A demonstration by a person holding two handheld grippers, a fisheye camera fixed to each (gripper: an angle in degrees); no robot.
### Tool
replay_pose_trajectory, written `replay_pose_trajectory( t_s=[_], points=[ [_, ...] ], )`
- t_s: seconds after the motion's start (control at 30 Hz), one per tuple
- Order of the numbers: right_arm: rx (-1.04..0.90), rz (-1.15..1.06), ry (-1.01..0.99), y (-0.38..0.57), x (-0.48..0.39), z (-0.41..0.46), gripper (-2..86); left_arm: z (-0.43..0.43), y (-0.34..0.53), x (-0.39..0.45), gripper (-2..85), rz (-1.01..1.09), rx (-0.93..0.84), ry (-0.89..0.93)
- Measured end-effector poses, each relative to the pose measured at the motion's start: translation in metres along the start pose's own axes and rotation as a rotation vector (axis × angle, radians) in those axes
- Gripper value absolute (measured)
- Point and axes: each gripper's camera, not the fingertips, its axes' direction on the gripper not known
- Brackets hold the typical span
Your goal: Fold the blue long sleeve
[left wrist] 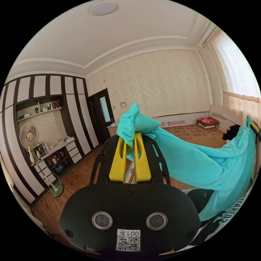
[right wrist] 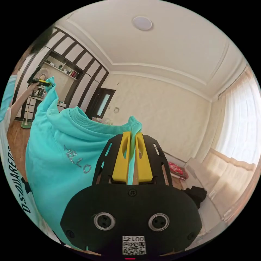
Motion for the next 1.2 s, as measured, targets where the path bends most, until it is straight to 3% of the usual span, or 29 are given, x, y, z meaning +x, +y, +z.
replay_pose_trajectory(
  t_s=[0.33, 0.8, 0.97, 1.2],
  points=[
    [-0.355, -0.052, -0.041, 0.077, -0.023, 0.203, 1.9, 0.164, 0.005, 0.074, 4.0, 0.139, -0.286, 0.099],
    [-0.808, 0.064, -0.055, 0.178, -0.009, 0.504, 4.3, 0.404, -0.023, 0.147, 4.6, 0.260, -0.545, 0.065],
    [-0.847, 0.094, -0.102, 0.215, 0.013, 0.528, 7.9, 0.487, -0.006, 0.150, 5.0, 0.280, -0.677, 0.057],
    [-0.913, -0.002, 0.005, 0.259, 0.091, 0.455, 7.5, 0.541, -0.007, 0.109, 4.1, 0.165, -0.796, 0.027]
  ],
)
